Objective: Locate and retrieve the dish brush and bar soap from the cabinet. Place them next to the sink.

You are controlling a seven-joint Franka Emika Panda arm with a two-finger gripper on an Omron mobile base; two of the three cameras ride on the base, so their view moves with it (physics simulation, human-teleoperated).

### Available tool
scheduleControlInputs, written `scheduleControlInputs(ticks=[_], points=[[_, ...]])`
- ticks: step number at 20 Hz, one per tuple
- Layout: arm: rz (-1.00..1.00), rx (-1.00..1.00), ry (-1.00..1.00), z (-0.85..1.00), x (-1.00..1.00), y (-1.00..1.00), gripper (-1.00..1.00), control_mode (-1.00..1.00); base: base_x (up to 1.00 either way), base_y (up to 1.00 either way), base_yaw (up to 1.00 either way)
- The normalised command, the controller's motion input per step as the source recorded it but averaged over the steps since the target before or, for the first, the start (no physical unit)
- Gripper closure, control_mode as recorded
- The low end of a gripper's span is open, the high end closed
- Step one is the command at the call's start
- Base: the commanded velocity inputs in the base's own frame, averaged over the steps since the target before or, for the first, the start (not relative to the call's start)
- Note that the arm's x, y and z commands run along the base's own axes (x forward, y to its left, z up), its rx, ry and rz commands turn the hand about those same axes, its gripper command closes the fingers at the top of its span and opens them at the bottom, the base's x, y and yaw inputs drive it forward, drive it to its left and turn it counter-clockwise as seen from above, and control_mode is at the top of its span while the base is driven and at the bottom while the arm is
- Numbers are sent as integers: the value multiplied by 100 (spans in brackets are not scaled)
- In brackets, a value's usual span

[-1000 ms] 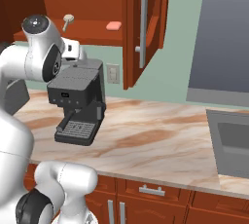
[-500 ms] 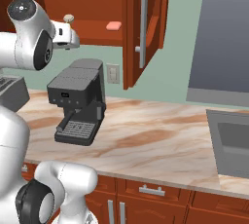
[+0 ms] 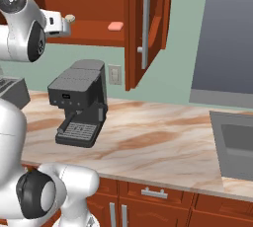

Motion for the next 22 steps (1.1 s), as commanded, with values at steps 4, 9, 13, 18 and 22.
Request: scheduleControlInputs(ticks=[4, 9, 13, 18, 22], points=[[1, -1, 1, 0, 53, 33, -100, -100, 0, 0, 0], [0, 0, 1, 2, 44, 25, -100, -100, 0, 0, 0], [0, 0, 4, 3, 25, 0, -100, -100, 0, 0, 0], [-2, 0, 11, 0, 44, -6, -100, -100, 0, 0, 0], [0, 0, 0, 0, 68, -3, -100, -100, 0, 0, 0]])
